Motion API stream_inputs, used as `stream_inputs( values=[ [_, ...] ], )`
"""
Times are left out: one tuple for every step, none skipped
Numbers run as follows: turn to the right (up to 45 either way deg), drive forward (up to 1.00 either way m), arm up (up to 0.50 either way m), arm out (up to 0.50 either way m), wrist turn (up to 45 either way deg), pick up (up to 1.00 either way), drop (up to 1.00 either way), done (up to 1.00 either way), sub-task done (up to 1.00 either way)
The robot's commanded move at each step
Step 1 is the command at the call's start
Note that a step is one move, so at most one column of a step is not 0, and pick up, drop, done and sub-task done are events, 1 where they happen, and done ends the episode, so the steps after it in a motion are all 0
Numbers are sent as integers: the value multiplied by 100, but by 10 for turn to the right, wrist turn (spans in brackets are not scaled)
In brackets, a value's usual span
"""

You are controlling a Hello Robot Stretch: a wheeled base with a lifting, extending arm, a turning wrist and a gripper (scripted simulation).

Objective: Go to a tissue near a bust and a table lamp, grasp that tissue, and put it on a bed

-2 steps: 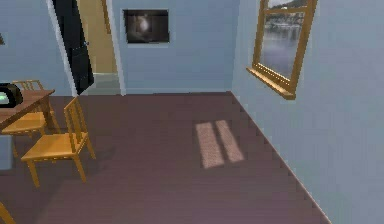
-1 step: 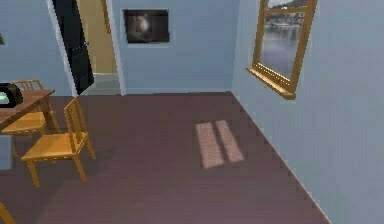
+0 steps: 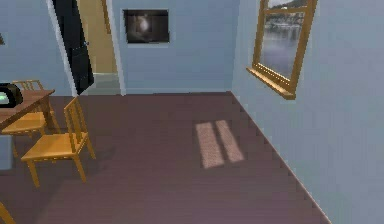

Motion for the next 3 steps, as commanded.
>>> stream_inputs(
  values=[
    [0, 0, 0, 0, 0, 100, 0, 0, 0],
    [0, 0, 0, 0, -450, 0, 0, 0, 0],
    [0, 0, 0, 0, -450, 0, 0, 0, 0]
  ],
)
